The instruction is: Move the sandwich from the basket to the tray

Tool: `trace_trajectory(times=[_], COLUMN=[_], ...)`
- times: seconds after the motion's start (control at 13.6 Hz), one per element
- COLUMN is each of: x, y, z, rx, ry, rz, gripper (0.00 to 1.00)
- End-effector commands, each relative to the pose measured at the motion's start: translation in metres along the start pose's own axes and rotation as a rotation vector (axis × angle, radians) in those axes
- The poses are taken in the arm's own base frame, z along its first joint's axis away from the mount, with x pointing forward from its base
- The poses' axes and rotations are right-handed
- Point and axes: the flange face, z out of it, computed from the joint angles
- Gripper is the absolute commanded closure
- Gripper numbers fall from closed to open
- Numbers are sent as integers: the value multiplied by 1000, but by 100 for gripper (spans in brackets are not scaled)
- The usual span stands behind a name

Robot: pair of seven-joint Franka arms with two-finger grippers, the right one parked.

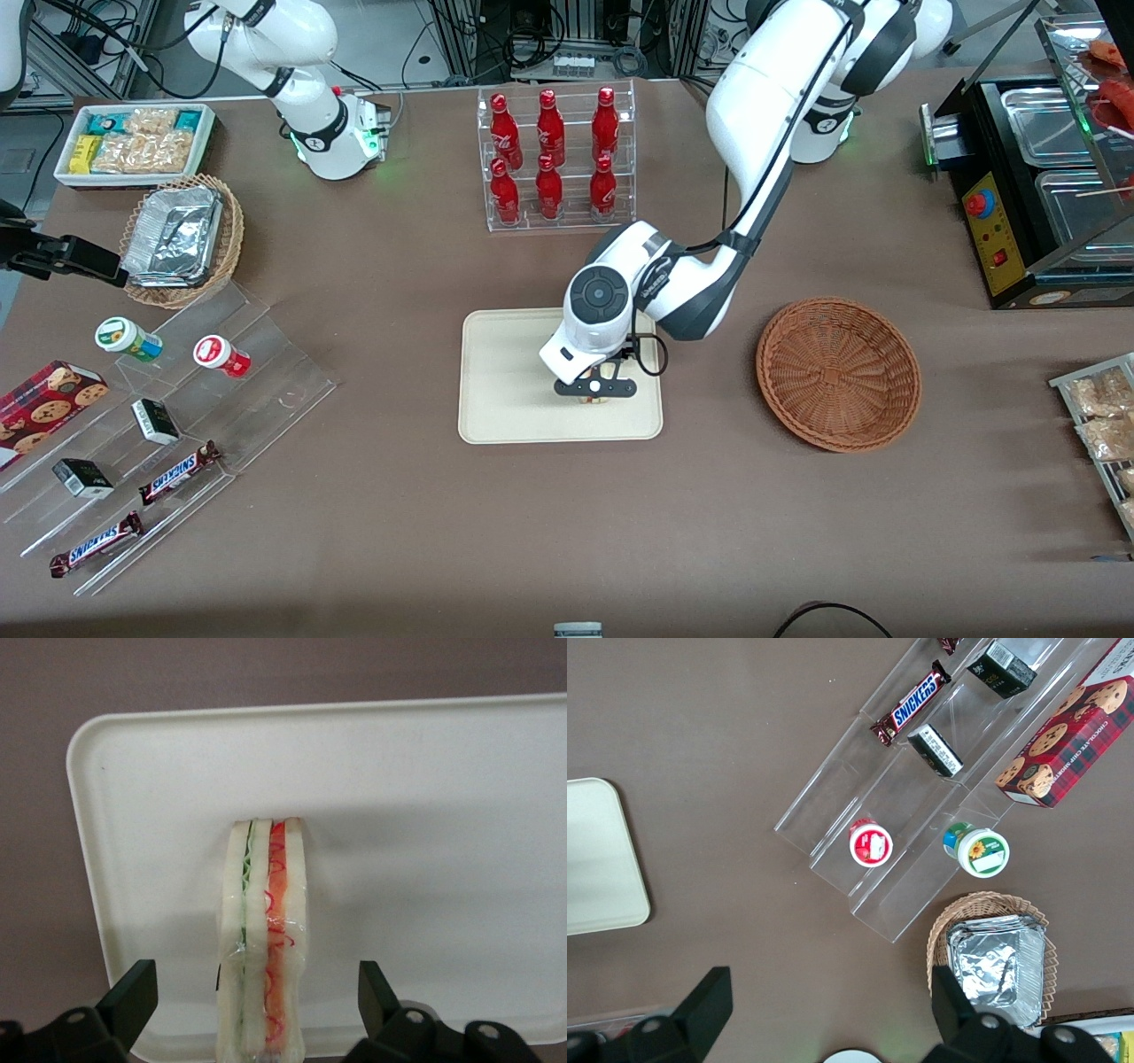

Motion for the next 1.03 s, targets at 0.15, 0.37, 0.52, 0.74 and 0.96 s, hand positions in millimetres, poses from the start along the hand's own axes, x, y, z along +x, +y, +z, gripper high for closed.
trace_trajectory(times=[0.15,0.37,0.52,0.74,0.96], x=[14,33,40,55,59], y=[-39,-86,-104,-170,-212], z=[-69,-101,-120,-153,-175], rx=[18,16,7,33,40], ry=[48,39,57,20,-13], rz=[-76,-136,-170,-165,-130], gripper=[0,0,0,0,0])
